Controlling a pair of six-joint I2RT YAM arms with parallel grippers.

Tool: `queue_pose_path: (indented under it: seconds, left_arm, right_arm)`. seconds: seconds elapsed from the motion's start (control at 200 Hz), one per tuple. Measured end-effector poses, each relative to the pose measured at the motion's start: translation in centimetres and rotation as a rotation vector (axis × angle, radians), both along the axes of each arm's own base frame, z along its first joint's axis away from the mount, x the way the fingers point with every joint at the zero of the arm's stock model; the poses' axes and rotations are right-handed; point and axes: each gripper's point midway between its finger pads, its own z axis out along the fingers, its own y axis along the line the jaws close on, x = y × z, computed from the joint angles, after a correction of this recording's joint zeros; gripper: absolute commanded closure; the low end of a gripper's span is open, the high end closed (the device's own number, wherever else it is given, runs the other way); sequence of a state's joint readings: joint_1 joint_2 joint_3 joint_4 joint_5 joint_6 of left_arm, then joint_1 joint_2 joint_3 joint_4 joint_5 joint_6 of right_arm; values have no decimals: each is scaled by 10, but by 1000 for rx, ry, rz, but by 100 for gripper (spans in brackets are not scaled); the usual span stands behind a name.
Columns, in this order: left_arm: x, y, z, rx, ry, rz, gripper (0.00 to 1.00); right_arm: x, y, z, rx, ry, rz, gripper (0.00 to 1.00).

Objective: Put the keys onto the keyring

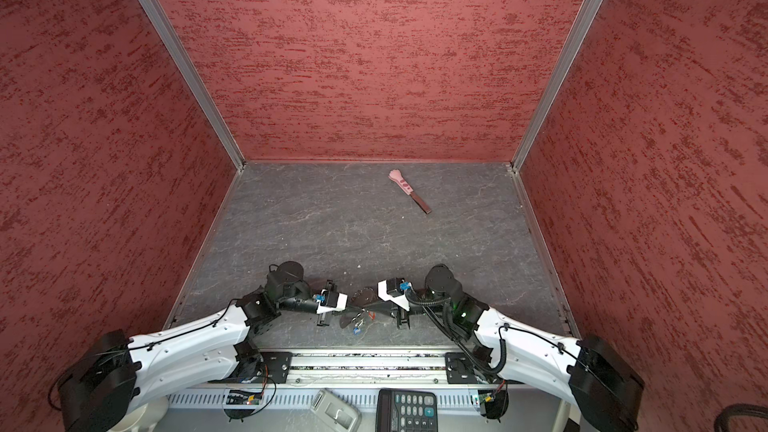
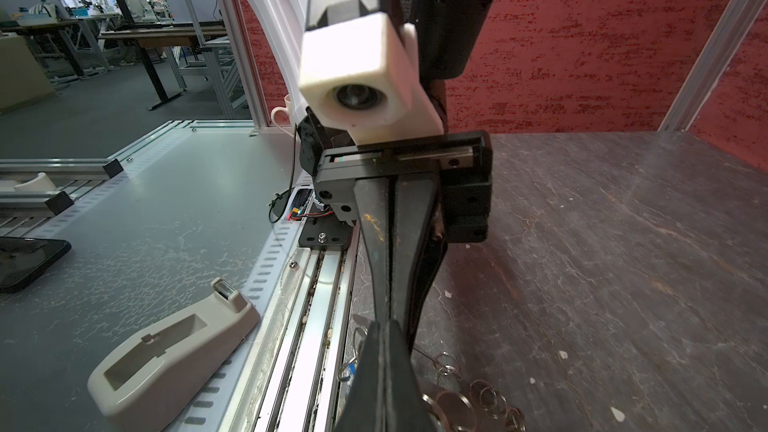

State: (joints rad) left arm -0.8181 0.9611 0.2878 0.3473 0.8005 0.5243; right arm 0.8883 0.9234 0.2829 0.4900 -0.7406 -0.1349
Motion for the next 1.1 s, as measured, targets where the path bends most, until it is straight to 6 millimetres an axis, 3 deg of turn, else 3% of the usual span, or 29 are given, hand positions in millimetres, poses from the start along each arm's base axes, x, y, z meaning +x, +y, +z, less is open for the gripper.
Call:
queue_pose_path:
  seconds: [1.102]
  left_arm:
    - [6, 4, -2, -25, -2, 62, 100]
  right_arm:
    - [5, 5, -2, 1, -1, -5, 100]
